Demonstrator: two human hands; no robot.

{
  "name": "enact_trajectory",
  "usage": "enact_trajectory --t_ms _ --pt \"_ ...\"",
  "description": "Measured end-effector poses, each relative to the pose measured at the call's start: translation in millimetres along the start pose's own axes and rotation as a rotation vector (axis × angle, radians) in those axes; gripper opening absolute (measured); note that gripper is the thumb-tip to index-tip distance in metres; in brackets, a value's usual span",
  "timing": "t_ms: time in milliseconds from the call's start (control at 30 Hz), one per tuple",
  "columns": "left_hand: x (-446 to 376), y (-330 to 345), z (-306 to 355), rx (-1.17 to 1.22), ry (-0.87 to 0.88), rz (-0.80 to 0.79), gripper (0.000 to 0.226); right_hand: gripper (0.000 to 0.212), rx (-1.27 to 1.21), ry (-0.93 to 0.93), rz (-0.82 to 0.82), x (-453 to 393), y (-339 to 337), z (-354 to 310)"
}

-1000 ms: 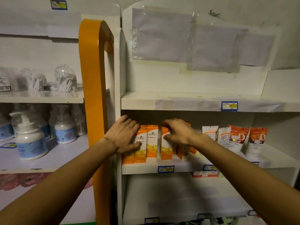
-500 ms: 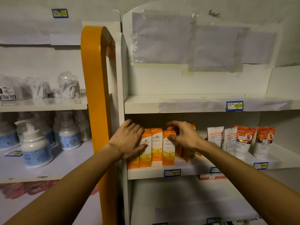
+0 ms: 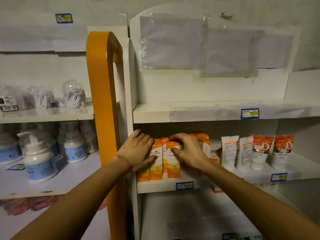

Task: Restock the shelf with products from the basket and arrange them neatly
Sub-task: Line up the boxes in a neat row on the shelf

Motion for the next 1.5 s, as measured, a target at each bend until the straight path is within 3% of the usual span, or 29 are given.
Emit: enact_trajectory --t_ms 100,200,300,400,667,833,1100,1367,1500 --pt "0 2 0 0.007 -0.007 -0.01 0.072 0.061 -0.012 0.031 0.067 12 7 5" --pt "1 3 1 -0.007 -0.013 -0.022 0.073 0.084 -0.175 0.245 0.127 28 22 20" --pt "1 3 1 -0.022 -0.02 -0.031 0.075 0.066 -0.407 0.352 0.088 39 50 22" --pt "0 4 0 -0.035 -0.025 -0.046 0.079 0.056 -0.482 0.356 0.085 41 69 17" --pt "-1 4 3 -0.033 -0.024 -0.055 0.075 0.062 -0.473 0.38 0.057 35 84 22" --pt "-10 -9 6 0.122 -0.096 -0.027 0.069 0.077 -0.478 0.373 0.021 34 89 27" --pt "-44 15 8 0.298 -0.16 -0.403 0.091 0.076 -0.48 0.391 -0.045 40 94 34" --pt "-52 29 4 0.331 -0.145 -0.476 0.078 0.09 -0.375 0.336 -0.127 36 96 43" --pt "-56 25 7 0.573 -0.175 -0.541 0.077 0.092 -0.429 0.387 -0.151 36 93 50"
Point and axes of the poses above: each hand's wrist, its own x-axis away from the middle knuckle, its own y-axis out of the palm, z = x × y, the point moved 7 cm from there along -x, towards the middle knuckle, and after that the axes turned 9 degrees about -y, right-handed, at the moved point
